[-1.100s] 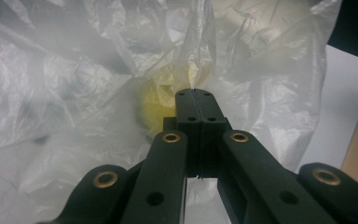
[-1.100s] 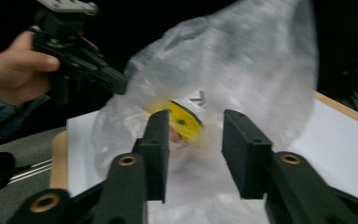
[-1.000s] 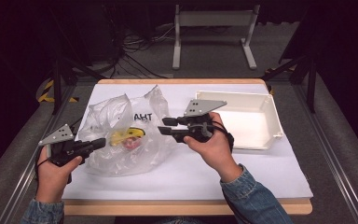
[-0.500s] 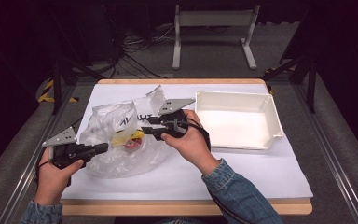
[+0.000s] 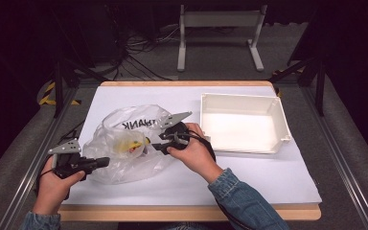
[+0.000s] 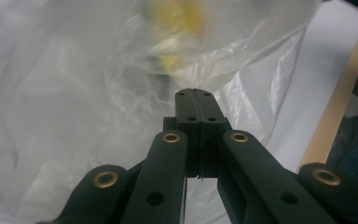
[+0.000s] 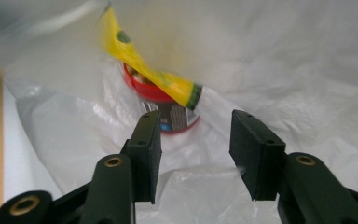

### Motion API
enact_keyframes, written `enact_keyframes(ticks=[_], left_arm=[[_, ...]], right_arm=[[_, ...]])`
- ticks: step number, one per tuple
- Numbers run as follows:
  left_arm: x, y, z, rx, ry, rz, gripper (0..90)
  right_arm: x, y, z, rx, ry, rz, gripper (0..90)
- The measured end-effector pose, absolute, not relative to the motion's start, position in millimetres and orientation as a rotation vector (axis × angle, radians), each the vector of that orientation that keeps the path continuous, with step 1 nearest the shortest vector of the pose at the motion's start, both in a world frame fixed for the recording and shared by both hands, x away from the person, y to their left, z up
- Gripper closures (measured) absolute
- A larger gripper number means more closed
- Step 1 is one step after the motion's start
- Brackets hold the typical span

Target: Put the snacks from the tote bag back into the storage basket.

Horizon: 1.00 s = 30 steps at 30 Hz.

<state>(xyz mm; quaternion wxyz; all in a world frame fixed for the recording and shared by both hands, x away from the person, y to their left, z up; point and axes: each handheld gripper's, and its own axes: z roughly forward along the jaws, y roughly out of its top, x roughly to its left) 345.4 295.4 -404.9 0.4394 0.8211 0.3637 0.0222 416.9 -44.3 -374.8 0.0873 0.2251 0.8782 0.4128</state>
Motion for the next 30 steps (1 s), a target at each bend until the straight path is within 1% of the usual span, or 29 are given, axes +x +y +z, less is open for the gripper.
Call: enact_keyframes(ticks=[8, 11, 13, 16, 18, 20, 21, 22, 25, 26, 29, 30], left_arm=[[348.0, 299.5, -421.1, 2.119, 0.979, -0.016, 90.0], [348.3, 300.3, -423.7, 2.149, 1.002, -0.039, 90.0], [348.6, 299.4, -424.5, 2.175, 0.998, -0.057, 90.0], [348.2, 297.8, -426.1, 2.198, 0.993, -0.084, 90.0], [347.4, 298.9, -422.9, 2.176, 0.983, -0.074, 88.8], [345.3, 300.5, -415.6, 2.161, 0.959, -0.043, 84.9], [344.2, 301.1, -412.3, 2.147, 0.945, -0.031, 81.0], [342.0, 302.3, -405.4, 2.123, 0.928, -0.005, 76.1], [335.1, 306.3, -385.5, 2.063, 0.929, 0.074, 55.4], [332.4, 308.3, -378.7, 2.05, 0.93, 0.103, 50.6], [323.5, 312.1, -359.3, 2.02, 0.914, 0.187, 46.1], [320.4, 313.0, -351.0, 1.998, 0.897, 0.217, 45.8]], right_arm=[[419.6, -45.3, -396.7, 0.693, 2.663, 1.176, 50.1], [422.4, -46.9, -401.9, 0.707, 2.663, 1.171, 46.9], [424.5, -48.0, -406.0, 0.722, 2.663, 1.169, 44.6], [427.1, -49.5, -412.6, 0.736, 2.671, 1.155, 43.4], [427.7, -49.9, -417.2, 0.741, 2.684, 1.146, 42.6], [426.9, -49.6, -419.1, 0.739, 2.69, 1.14, 41.3], [426.3, -49.3, -419.6, 0.734, 2.691, 1.14, 40.4], [425.7, -49.0, -419.6, 0.731, 2.691, 1.143, 39.9], [422.8, -48.0, -417.3, 0.719, 2.688, 1.153, 39.3], [421.9, -47.9, -416.2, 0.715, 2.686, 1.157, 39.1], [418.7, -47.1, -413.6, 0.702, 2.682, 1.171, 38.6], [417.9, -46.7, -413.2, 0.699, 2.68, 1.176, 38.5]])
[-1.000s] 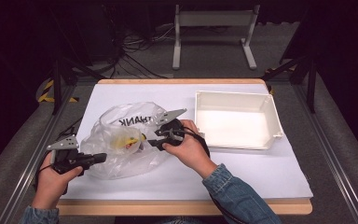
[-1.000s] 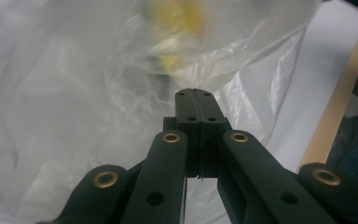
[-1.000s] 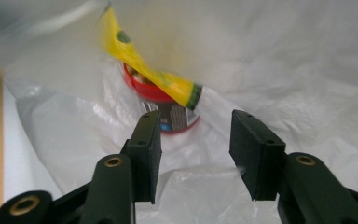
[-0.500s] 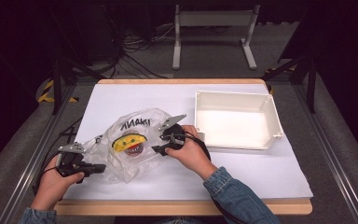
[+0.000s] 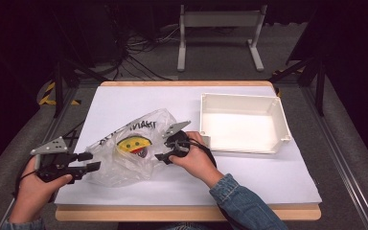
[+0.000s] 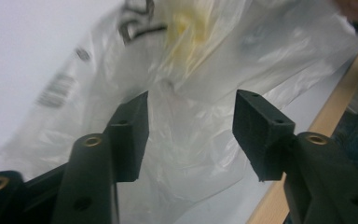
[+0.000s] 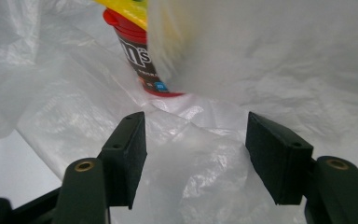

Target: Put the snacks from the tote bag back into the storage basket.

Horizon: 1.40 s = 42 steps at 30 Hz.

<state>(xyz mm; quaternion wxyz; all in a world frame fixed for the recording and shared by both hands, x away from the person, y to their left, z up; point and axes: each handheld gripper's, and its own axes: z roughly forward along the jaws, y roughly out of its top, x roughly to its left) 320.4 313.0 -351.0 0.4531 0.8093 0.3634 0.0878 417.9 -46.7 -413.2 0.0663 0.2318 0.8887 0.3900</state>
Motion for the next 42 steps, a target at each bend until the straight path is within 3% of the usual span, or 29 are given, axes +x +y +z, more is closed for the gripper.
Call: enact_keyframes(ticks=[9, 18, 35, 38, 42], left_arm=[[322.0, 287.7, -322.0, 1.885, 0.826, 0.289, 47.2], [323.6, 289.9, -309.5, 1.803, 0.833, 0.328, 44.6], [317.0, 297.1, -292.5, 1.757, 0.869, 0.405, 24.7], [316.0, 297.2, -289.0, 1.726, 0.863, 0.426, 24.7], [320.7, 286.8, -284.6, 1.725, 0.812, 0.423, 31.7]], right_arm=[[410.8, -44.7, -405.5, 0.667, 2.659, 1.214, 38.3], [407.6, -47.4, -402.3, 0.666, 2.647, 1.237, 38.2], [405.8, -58.2, -398.4, 0.684, 2.617, 1.272, 38.2], [405.5, -58.5, -398.1, 0.685, 2.614, 1.277, 38.1], [404.9, -57.9, -395.3, 0.677, 2.611, 1.28, 38.5]])
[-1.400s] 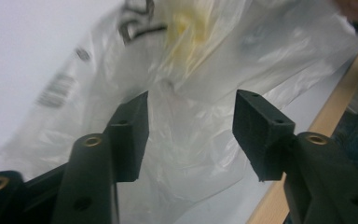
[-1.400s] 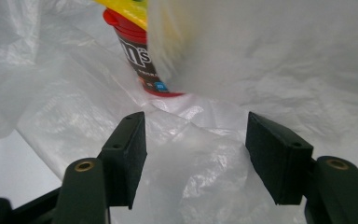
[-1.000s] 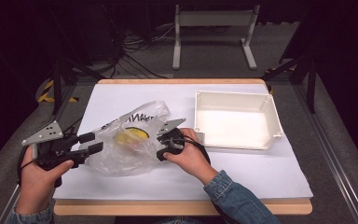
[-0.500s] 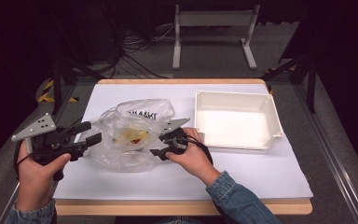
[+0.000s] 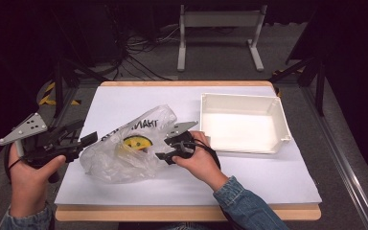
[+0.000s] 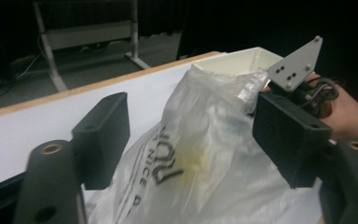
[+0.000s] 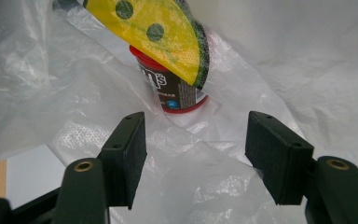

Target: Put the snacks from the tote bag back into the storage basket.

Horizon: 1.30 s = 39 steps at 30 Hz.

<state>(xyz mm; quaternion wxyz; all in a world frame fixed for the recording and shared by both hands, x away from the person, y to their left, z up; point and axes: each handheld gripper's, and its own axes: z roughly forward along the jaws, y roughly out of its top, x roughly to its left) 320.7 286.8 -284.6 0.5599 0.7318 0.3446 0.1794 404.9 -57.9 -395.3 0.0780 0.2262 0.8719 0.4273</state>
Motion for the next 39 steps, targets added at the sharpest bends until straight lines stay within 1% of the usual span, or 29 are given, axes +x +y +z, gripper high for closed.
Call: enact_keyframes(ticks=[2, 3, 4, 5, 6, 7, 8, 10, 12, 14, 15, 17, 19, 22, 23, 26, 31, 39], left_arm=[[323.3, 276.8, -282.2, 1.741, 0.774, 0.409, 35.9], [324.4, 270.2, -281.4, 1.746, 0.744, 0.394, 38.9], [325.4, 263.5, -281.2, 1.748, 0.71, 0.362, 43.8], [326.1, 258.2, -281.1, 1.755, 0.693, 0.344, 46.1], [326.1, 258.2, -281.1, 1.755, 0.693, 0.344, 46.0], [327.0, 248.4, -281.1, 1.774, 0.668, 0.35, 47.1], [327.0, 248.4, -281.1, 1.774, 0.668, 0.35, 47.9], [327.9, 235.4, -281.2, 1.798, 0.635, 0.336, 49.5], [330.7, 228.2, -282.1, 1.811, 0.607, 0.338, 52.5], [332.5, 225.1, -283.4, 1.817, 0.595, 0.328, 61.6], [337.0, 219.3, -287.5, 1.828, 0.571, 0.29, 66.2], [341.3, 214.2, -292.5, 1.85, 0.558, 0.269, 73.0], [344.5, 209.9, -297.5, 1.881, 0.554, 0.253, 78.0], [347.3, 207.0, -302.6, 1.905, 0.566, 0.245, 82.3], [350.3, 205.6, -309.1, 1.93, 0.582, 0.216, 83.6], [353.2, 205.1, -315.1, 1.941, 0.595, 0.207, 83.6], [361.3, 209.0, -333.9, 1.971, 0.663, 0.166, 84.6], [362.4, 228.6, -355.5, 2.031, 0.764, 0.141, 85.2]], right_arm=[[404.7, -57.5, -393.2, 0.674, 2.61, 1.282, 38.8], [404.8, -57.3, -392.1, 0.674, 2.609, 1.285, 39.5], [405.2, -56.9, -390.9, 0.669, 2.606, 1.287, 40.4], [405.4, -56.4, -390.1, 0.666, 2.606, 1.29, 40.7], [405.4, -56.4, -390.1, 0.666, 2.606, 1.29, 40.7], [405.4, -55.5, -389.1, 0.66, 2.607, 1.294, 41.0], [405.4, -55.5, -389.1, 0.66, 2.607, 1.294, 41.0], [404.6, -54.9, -389.1, 0.658, 2.609, 1.3, 41.4], [404.3, -55.1, -389.6, 0.657, 2.61, 1.297, 41.9], [403.9, -55.7, -389.6, 0.662, 2.612, 1.298, 42.6], [403.8, -56.0, -389.5, 0.659, 2.612, 1.299, 42.8], [403.7, -56.3, -389.2, 0.66, 2.612, 1.301, 43.0], [404.0, -56.6, -389.0, 0.66, 2.612, 1.302, 43.6], [404.3, -56.9, -389.0, 0.66, 2.611, 1.302, 43.9], [404.3, -56.9, -389.1, 0.66, 2.613, 1.304, 44.3], [404.6, -56.9, -389.5, 0.656, 2.612, 1.305, 44.5], [405.4, -56.0, -391.2, 0.663, 2.613, 1.31, 44.6], [407.7, -54.3, -394.3, 0.664, 2.622, 1.315, 44.6]])
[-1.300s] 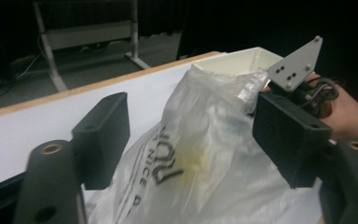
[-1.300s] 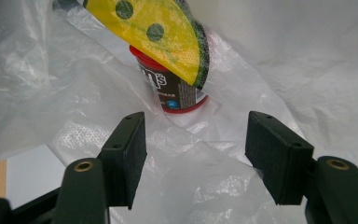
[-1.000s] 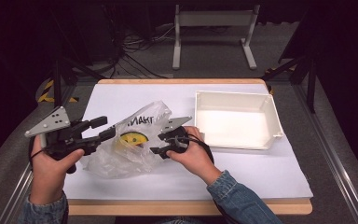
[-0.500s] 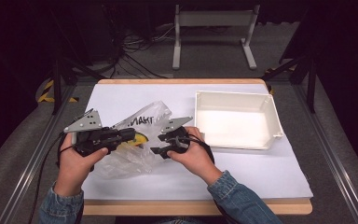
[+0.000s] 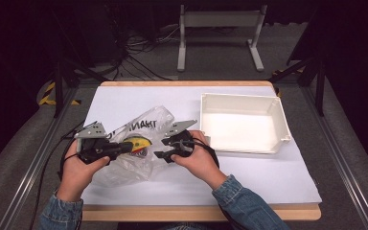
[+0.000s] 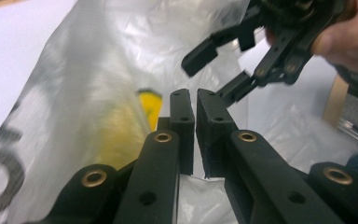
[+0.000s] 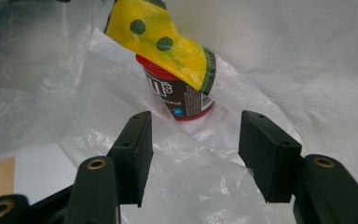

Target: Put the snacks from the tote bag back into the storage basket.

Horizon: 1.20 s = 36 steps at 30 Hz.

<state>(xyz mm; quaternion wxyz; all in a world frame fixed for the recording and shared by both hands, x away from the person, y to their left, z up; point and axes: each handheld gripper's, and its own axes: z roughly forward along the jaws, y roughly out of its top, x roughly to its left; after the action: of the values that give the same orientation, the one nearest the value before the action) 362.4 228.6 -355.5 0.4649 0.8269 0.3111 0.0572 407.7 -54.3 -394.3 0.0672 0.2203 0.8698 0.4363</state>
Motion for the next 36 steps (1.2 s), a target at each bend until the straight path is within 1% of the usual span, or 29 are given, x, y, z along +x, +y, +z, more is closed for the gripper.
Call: enact_keyframes(ticks=[2, 10, 12, 13, 14, 15, 17, 20, 28, 36], left_arm=[[361.1, 232.0, -358.6, 2.037, 0.775, 0.136, 85.0], [356.2, 244.7, -369.2, 2.058, 0.817, 0.111, 84.9], [355.8, 247.6, -370.9, 2.057, 0.825, 0.111, 84.9], [355.8, 247.6, -370.9, 2.057, 0.825, 0.111, 84.9], [355.5, 249.7, -371.8, 2.055, 0.831, 0.109, 84.9], [355.3, 250.4, -372.2, 2.052, 0.835, 0.107, 84.9], [355.1, 251.9, -372.2, 2.049, 0.831, 0.111, 84.7], [354.8, 251.9, -372.8, 2.047, 0.827, 0.109, 84.5], [354.2, 250.9, -375.4, 2.067, 0.77, 0.081, 82.2], [353.4, 250.5, -379.5, 2.092, 0.765, 0.056, 81.1]], right_arm=[[408.0, -53.1, -395.0, 0.657, 2.625, 1.315, 45.8], [407.1, -48.1, -394.9, 0.641, 2.654, 1.309, 55.4], [407.8, -46.7, -396.1, 0.629, 2.669, 1.302, 61.7], [407.8, -46.7, -396.1, 0.629, 2.669, 1.302, 61.7], [408.3, -46.0, -396.9, 0.623, 2.679, 1.292, 64.8], [409.0, -44.2, -398.2, 0.612, 2.695, 1.286, 70.6], [410.4, -41.1, -399.6, 0.591, 2.715, 1.278, 77.7], [414.2, -35.8, -401.4, 0.571, 2.736, 1.268, 83.9], [427.8, -24.0, -406.2, 0.587, 2.729, 1.236, 89.5], [443.8, -15.4, -401.8, 0.638, 2.627, 1.258, 89.9]])
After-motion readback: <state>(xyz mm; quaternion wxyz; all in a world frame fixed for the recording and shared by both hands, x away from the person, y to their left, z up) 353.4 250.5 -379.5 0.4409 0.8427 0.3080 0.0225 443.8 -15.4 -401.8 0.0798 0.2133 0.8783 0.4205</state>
